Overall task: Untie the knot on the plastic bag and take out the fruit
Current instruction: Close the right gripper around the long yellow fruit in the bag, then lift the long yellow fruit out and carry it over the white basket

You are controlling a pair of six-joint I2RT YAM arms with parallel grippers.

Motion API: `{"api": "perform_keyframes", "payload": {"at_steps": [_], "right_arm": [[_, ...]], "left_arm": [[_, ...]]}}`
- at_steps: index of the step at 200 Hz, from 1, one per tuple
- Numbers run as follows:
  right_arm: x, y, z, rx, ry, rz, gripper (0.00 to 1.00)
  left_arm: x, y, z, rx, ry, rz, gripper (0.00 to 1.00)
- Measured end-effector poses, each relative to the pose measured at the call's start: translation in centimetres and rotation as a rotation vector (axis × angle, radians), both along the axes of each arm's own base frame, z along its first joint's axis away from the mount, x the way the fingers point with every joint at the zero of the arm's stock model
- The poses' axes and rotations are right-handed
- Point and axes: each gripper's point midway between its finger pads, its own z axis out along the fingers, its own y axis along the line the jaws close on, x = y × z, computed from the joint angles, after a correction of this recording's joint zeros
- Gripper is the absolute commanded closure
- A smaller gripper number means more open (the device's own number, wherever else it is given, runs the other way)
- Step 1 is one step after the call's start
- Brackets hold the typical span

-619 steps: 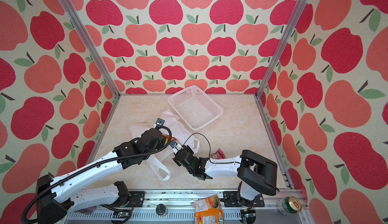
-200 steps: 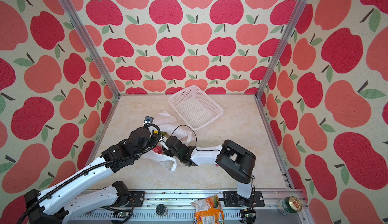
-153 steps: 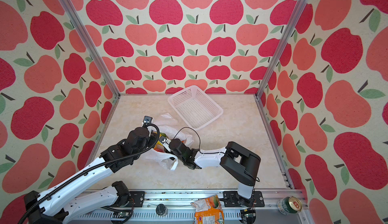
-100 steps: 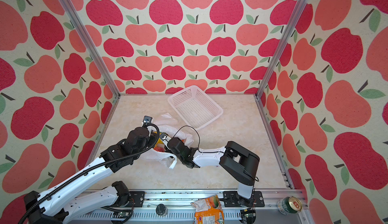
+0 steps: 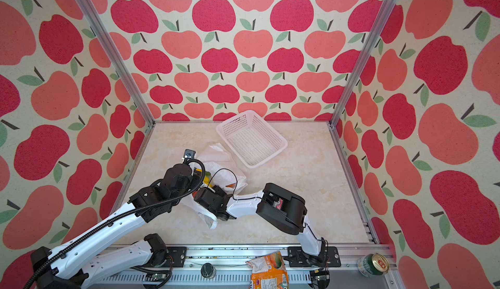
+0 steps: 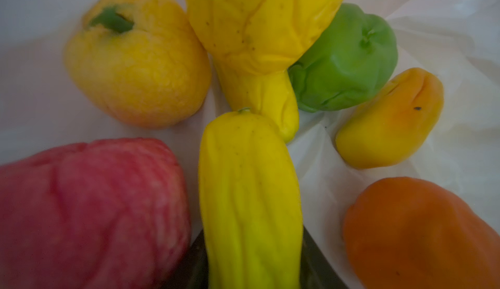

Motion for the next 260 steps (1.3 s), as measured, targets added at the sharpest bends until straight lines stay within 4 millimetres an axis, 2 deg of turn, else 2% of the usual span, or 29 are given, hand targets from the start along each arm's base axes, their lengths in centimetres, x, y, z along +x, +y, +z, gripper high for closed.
{"api": "perform_keyframes", "payload": {"at_steps": [22,45,60,84,102,130,138,158,171,202,229,243,260], "right_arm": [[-0.2,0.1,0.1,0.009,0.014,-0.007,0.27],[-0.1,-0.4,0.5,0.027,0.030,-0.021,0.19],[-0.2,-1.1,1.1,0.045,0.039,-0.021,0.19],[-0.2,-1.9,1.8,0.088,0.064,-0.021,0.24],[0.1,-2.1,1.6,0.115,0.088,-0.021,0.28],[0.6,-2.3,0.9,0.139,0.134,-0.027,0.28],[0.7,-2.2,0.7,0.145,0.144,-0.028,0.30],[0.9,-2.2,-0.4,0.139,0.166,-0.030,0.52],[0.9,-2.0,-0.5,0.153,0.172,-0.035,0.60],[0.8,-1.7,-0.1,0.172,0.180,-0.023,0.70],[0.1,-2.9,0.4,0.178,0.183,-0.013,0.75],[-0.4,-3.8,1.5,0.192,0.173,-0.002,0.76],[-1.2,-4.4,4.1,0.233,0.140,0.021,0.77]], "left_arm": [[0.0,0.2,-0.1,0.001,0.004,0.007,0.98],[0.0,0.5,-0.1,-0.004,0.003,0.015,0.97],[-0.1,0.7,-0.1,-0.004,0.004,0.019,0.97],[-0.1,0.8,-0.2,-0.008,0.007,0.026,0.97],[-0.1,0.8,-0.3,-0.007,0.012,0.027,0.97],[-0.2,0.9,-0.5,-0.004,0.019,0.029,0.97],[-0.2,0.9,-0.6,-0.002,0.021,0.029,0.97],[-0.3,1.0,-0.7,0.001,0.024,0.029,0.97],[-0.3,1.0,-0.7,0.001,0.024,0.029,0.97],[-0.3,1.0,-0.7,0.001,0.024,0.030,0.97],[-0.3,1.0,-0.7,0.001,0.024,0.030,0.97],[-0.2,1.0,-0.7,0.001,0.024,0.031,0.97],[-0.2,1.1,-0.7,0.001,0.025,0.033,0.97]]}}
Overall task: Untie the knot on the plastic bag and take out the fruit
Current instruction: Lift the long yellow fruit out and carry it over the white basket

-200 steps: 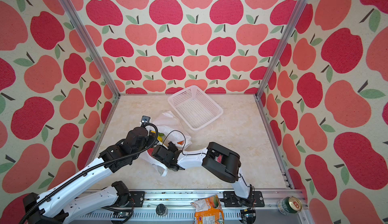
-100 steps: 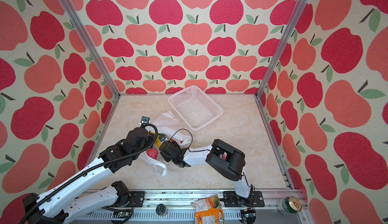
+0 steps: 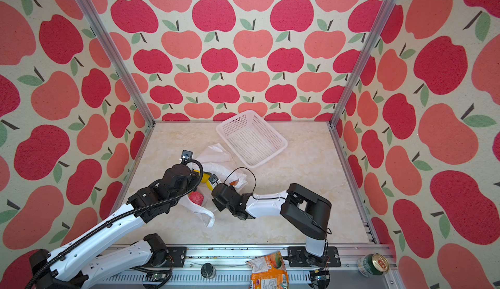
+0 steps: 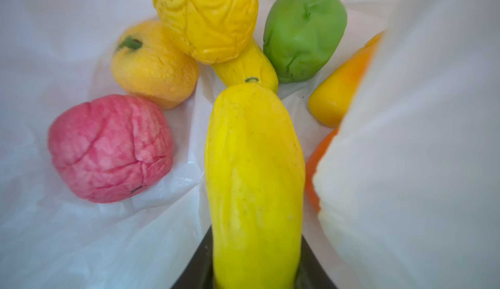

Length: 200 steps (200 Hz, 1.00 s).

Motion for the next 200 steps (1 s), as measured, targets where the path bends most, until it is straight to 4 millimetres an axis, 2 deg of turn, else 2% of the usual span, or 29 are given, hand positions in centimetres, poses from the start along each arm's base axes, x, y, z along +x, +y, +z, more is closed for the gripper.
{"api": "perform_keyframes", "payload": {"at_steps": [32,51,103,119,144,158,174,187,200], "right_arm": [[-1.8,-0.6,5.3,0.107,-0.091,0.047,0.79],[-3.0,-1.6,7.3,0.149,-0.138,0.072,0.81],[-4.7,-5.6,11.3,0.242,-0.232,0.123,0.82],[-5.2,-6.8,13.4,0.296,-0.265,0.138,0.83],[-5.5,-9.0,17.3,0.388,-0.330,0.133,0.84],[-5.1,-10.4,19.5,0.434,-0.366,0.105,0.85],[-3.5,-12.5,21.1,0.461,-0.399,0.030,0.86],[-1.4,-14.6,21.4,0.452,-0.412,-0.066,0.88],[1.1,-16.8,20.8,0.419,-0.402,-0.177,0.89]], "left_arm": [[0.1,0.3,-0.2,0.004,0.004,0.008,0.98],[0.1,0.6,-0.2,0.002,0.004,0.017,0.98],[0.1,3.1,-2.8,-0.024,0.052,0.069,1.00],[0.5,3.4,-3.0,-0.041,0.057,0.077,1.00],[0.9,2.6,-3.6,-0.056,0.075,0.052,1.00],[1.1,2.2,-4.4,-0.048,0.100,0.043,1.00],[1.2,1.9,-5.2,-0.038,0.127,0.035,1.00],[1.3,1.7,-5.6,-0.033,0.142,0.030,1.00],[1.3,1.5,-5.8,-0.034,0.148,0.024,1.00]]}}
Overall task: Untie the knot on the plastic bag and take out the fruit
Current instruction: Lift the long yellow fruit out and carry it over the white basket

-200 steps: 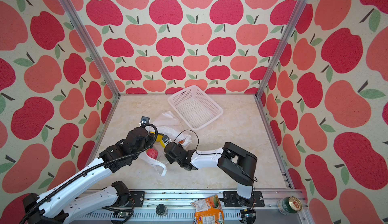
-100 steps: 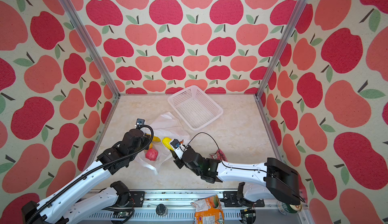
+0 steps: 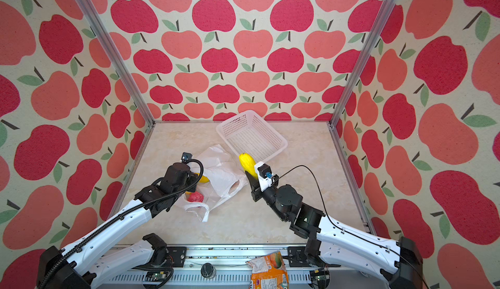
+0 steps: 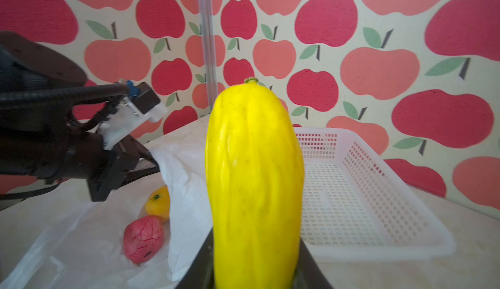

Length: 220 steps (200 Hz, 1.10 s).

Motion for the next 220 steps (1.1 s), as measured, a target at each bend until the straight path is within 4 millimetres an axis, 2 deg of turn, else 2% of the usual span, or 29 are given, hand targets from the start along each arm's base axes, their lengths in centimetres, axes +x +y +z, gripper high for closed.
{"api": "perform_keyframes", "payload": {"at_steps": [34,70,97,127,185,220], "right_arm": [[5.9,-4.3,-3.4,-0.061,0.176,-0.216,0.89],[11.1,-6.0,-7.3,-0.107,0.400,-0.318,0.91],[13.2,-5.8,-10.2,-0.143,0.524,-0.324,0.90],[15.8,-4.2,-12.8,-0.202,0.630,-0.311,0.94],[20.8,-1.9,-14.9,-0.269,0.688,-0.316,0.94],[24.1,-2.7,-16.9,-0.298,0.736,-0.369,0.95]], "left_arm": [[-0.3,-0.5,0.7,-0.033,-0.016,-0.025,1.00],[-0.6,-0.7,1.4,-0.055,-0.034,-0.039,1.00],[-0.5,-0.6,1.4,-0.049,-0.036,-0.033,1.00],[-0.4,-0.4,1.5,-0.042,-0.041,-0.022,1.00],[-0.6,-0.2,2.4,-0.058,-0.070,-0.020,1.00],[-0.6,-0.2,2.4,-0.057,-0.071,-0.021,1.00]]}}
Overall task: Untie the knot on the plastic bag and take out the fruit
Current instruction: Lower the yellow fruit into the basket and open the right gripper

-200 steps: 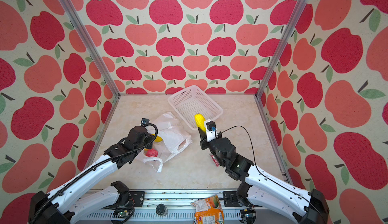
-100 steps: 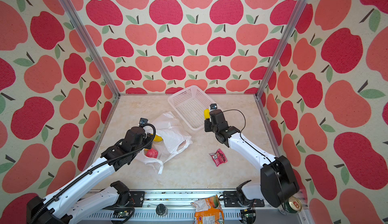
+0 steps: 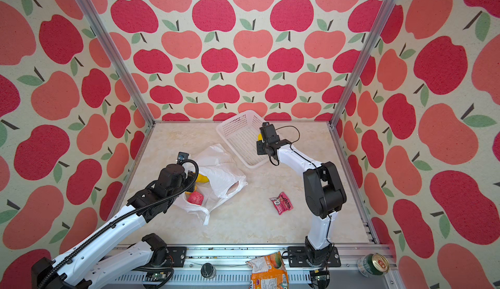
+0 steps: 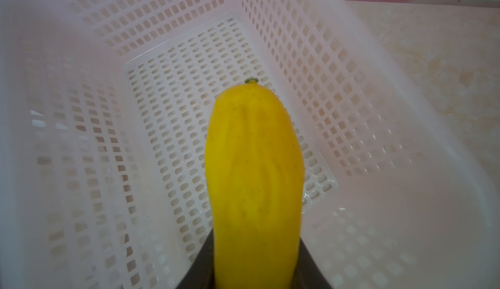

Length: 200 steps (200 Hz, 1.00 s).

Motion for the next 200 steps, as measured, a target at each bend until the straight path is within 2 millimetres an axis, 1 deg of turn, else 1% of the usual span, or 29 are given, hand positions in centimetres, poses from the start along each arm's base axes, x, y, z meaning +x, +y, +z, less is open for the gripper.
{"api": "perform_keyframes", "payload": {"at_steps": [12,26,60,84,105,118,132,149,171,200], "right_arm": [[0.4,-0.6,-1.0,-0.022,0.021,-0.019,0.96],[0.3,-1.2,-2.0,-0.050,0.046,-0.031,0.97],[-0.5,-2.0,-2.6,-0.081,0.060,-0.043,0.97],[-2.5,-3.2,-2.8,-0.081,0.063,-0.058,0.97],[-5.0,-4.3,-3.0,-0.079,0.076,-0.072,0.95],[-6.3,-4.5,-3.2,-0.078,0.080,-0.071,0.95],[-7.2,-4.7,-3.6,-0.079,0.089,-0.069,0.94],[-7.3,-4.8,-3.9,-0.080,0.097,-0.072,0.94],[-6.8,-5.1,-4.2,-0.075,0.102,-0.086,0.95],[-5.5,-6.0,-5.8,-0.086,0.130,-0.117,0.95]], "left_arm": [[0.0,0.0,0.0,0.001,0.000,0.000,1.00],[0.0,0.1,0.0,0.004,-0.002,0.002,1.00],[0.0,0.1,0.0,0.005,-0.003,0.004,1.00],[0.0,0.1,0.0,0.004,-0.004,0.004,1.00],[0.0,0.1,0.0,0.004,-0.004,0.004,1.00],[0.0,0.1,0.0,0.004,-0.003,0.005,1.00],[0.0,0.1,0.1,0.004,-0.004,0.005,1.00],[0.0,0.1,0.0,0.004,-0.003,0.004,1.00],[0.0,0.1,0.0,0.004,-0.003,0.003,1.00],[0.0,0.1,0.1,0.004,-0.004,0.004,1.00]]}}
